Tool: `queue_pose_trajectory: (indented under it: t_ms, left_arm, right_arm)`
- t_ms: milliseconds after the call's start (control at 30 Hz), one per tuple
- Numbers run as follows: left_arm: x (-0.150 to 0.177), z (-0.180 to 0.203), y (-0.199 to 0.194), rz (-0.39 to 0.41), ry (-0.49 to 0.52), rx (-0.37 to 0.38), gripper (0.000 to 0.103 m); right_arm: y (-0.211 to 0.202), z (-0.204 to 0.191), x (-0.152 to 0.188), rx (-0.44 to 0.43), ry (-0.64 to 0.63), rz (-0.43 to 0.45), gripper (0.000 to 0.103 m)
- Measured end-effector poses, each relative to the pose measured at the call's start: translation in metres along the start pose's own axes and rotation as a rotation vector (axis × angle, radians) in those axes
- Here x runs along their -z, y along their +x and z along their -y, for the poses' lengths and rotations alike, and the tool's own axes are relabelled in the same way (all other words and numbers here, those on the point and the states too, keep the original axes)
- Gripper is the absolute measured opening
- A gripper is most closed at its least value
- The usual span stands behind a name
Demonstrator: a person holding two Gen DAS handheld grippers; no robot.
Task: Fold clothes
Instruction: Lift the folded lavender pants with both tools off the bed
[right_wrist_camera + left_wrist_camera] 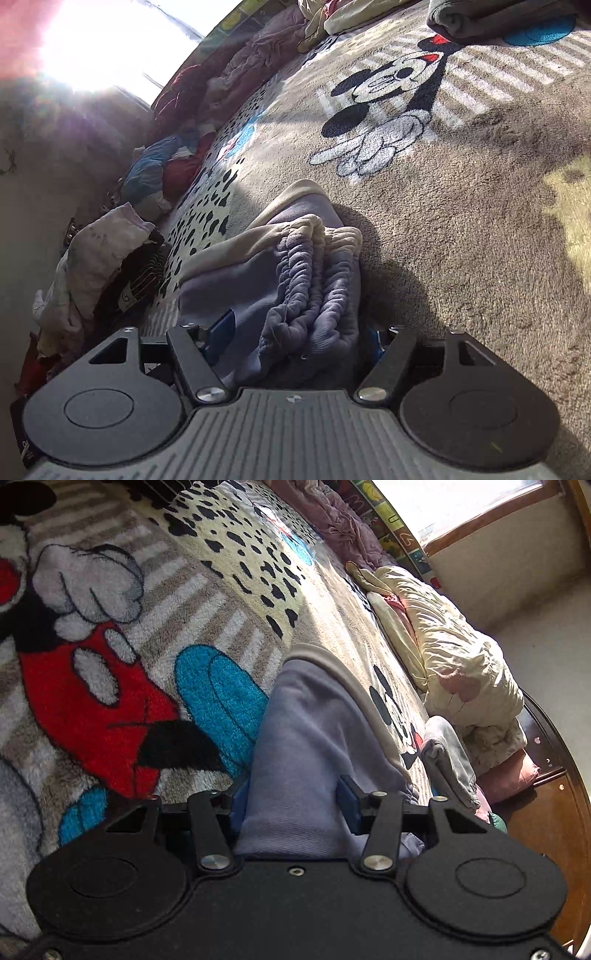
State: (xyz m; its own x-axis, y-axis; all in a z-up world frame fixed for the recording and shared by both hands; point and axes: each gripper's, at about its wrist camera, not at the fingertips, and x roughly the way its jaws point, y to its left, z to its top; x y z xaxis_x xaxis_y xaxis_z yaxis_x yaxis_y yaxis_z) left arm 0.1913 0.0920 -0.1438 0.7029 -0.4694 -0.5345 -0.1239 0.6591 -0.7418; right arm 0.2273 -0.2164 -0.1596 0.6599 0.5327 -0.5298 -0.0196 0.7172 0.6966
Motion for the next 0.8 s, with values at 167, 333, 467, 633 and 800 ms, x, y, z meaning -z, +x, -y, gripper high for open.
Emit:
queue_pose_trajectory:
  t_ms: [167, 333, 467, 633, 800]
  left_arm:
    - [-0.003, 0.002, -0.007, -0.008, -0.057, 0.025, 0.028]
    - [-0.006, 0.036, -0.038, -0.006, -0.024, 0.052, 0.025]
    - [-0.011, 0.081, -0.058, -0.018, 0.003, 0.113, 0.025]
    - [-0.004, 0.165, -0.058, -0.058, 0.089, 0.219, 0.025]
    - [0.020, 0.248, -0.024, -0.149, 0.164, 0.285, 0.025]
  right_arm:
    - [0.002, -0.001, 0.008, -0.023, 0.076, 0.024, 0.030]
    - [-0.026, -0.017, 0.009, -0.067, 0.057, 0.077, 0.023]
    - [-0.074, -0.030, -0.003, -0.142, 0.094, 0.155, 0.023]
    - [-0.156, -0.031, -0.033, -0.212, 0.116, 0.269, 0.023]
    - [-0.230, -0.005, -0.072, -0.224, 0.133, 0.370, 0.023]
